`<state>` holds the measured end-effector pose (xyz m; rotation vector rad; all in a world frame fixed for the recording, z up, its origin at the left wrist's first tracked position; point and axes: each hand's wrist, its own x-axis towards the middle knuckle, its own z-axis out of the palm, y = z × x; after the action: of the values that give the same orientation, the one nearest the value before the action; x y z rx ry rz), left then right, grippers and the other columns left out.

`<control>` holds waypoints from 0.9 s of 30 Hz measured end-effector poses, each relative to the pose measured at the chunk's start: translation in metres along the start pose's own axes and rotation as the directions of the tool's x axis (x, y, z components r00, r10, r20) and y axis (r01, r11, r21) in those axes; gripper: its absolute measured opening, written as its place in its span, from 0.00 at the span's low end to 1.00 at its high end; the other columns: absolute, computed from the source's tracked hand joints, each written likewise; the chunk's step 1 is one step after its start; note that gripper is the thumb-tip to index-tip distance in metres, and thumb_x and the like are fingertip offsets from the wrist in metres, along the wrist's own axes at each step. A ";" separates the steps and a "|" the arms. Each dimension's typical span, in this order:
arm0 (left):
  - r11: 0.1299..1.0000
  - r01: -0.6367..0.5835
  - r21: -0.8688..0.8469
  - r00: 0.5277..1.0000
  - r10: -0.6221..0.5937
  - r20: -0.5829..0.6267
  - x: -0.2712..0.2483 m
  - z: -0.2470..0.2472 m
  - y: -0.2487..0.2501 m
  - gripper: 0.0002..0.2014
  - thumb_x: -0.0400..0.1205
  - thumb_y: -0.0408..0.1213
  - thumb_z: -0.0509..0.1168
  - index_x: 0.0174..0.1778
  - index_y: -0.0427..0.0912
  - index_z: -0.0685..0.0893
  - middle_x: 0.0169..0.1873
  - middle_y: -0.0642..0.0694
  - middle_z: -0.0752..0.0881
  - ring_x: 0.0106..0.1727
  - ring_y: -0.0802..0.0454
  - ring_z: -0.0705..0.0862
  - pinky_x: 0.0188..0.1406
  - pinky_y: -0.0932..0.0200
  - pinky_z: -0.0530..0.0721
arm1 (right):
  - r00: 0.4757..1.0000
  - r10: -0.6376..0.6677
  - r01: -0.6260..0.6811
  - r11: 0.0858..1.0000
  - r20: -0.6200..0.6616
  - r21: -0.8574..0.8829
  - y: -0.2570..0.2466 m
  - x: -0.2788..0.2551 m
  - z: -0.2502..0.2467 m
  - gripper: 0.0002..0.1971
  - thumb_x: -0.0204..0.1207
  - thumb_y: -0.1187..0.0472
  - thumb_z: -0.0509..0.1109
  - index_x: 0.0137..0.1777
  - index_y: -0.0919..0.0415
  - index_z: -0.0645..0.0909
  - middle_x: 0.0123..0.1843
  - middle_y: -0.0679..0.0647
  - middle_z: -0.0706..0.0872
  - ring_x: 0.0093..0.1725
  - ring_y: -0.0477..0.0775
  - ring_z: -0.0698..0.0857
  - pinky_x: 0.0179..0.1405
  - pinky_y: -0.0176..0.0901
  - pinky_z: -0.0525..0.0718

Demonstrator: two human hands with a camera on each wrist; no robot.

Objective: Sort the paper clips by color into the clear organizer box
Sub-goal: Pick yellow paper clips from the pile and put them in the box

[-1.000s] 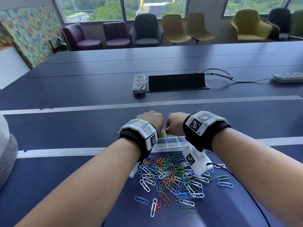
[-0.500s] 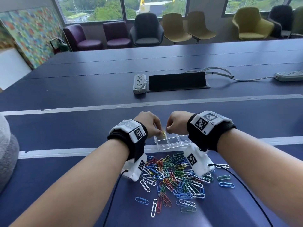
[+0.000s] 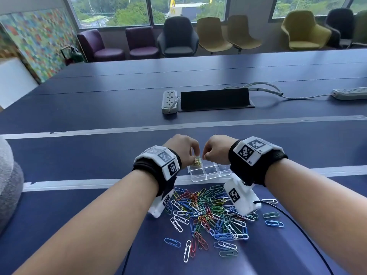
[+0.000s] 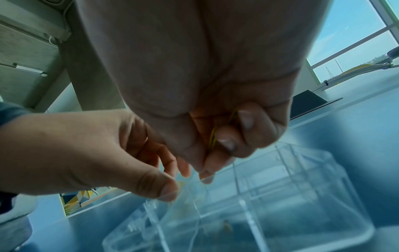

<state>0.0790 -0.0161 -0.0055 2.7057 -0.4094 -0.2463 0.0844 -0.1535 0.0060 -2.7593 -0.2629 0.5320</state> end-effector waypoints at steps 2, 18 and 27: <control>0.997 0.010 0.073 1.000 -0.011 0.017 0.002 0.003 0.002 0.09 0.75 0.34 0.67 0.46 0.50 0.89 0.42 0.48 0.84 0.45 0.47 0.85 0.50 0.56 0.85 | 1.000 0.002 -0.002 1.000 -0.002 0.001 0.001 0.001 0.001 0.14 0.77 0.62 0.63 0.56 0.57 0.88 0.56 0.54 0.90 0.57 0.55 0.86 0.56 0.43 0.83; 0.996 0.050 -0.071 0.998 -0.052 -0.022 -0.006 -0.002 0.010 0.05 0.74 0.39 0.67 0.38 0.50 0.89 0.39 0.52 0.89 0.47 0.51 0.87 0.50 0.57 0.86 | 0.999 0.017 -0.019 0.999 0.041 0.037 0.003 -0.001 -0.006 0.13 0.78 0.61 0.65 0.56 0.60 0.88 0.45 0.53 0.89 0.45 0.50 0.83 0.44 0.37 0.79; 0.995 0.023 0.094 1.000 -0.023 0.006 -0.020 0.001 0.002 0.05 0.73 0.40 0.72 0.42 0.52 0.91 0.40 0.52 0.84 0.48 0.49 0.85 0.49 0.57 0.83 | 1.000 -0.008 0.010 0.997 -0.024 0.073 -0.012 0.002 -0.005 0.12 0.76 0.64 0.66 0.54 0.56 0.89 0.55 0.54 0.90 0.55 0.54 0.86 0.54 0.41 0.82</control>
<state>0.0592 -0.0119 -0.0033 2.8033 -0.4016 -0.2492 0.0867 -0.1436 0.0140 -2.6906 -0.2455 0.4965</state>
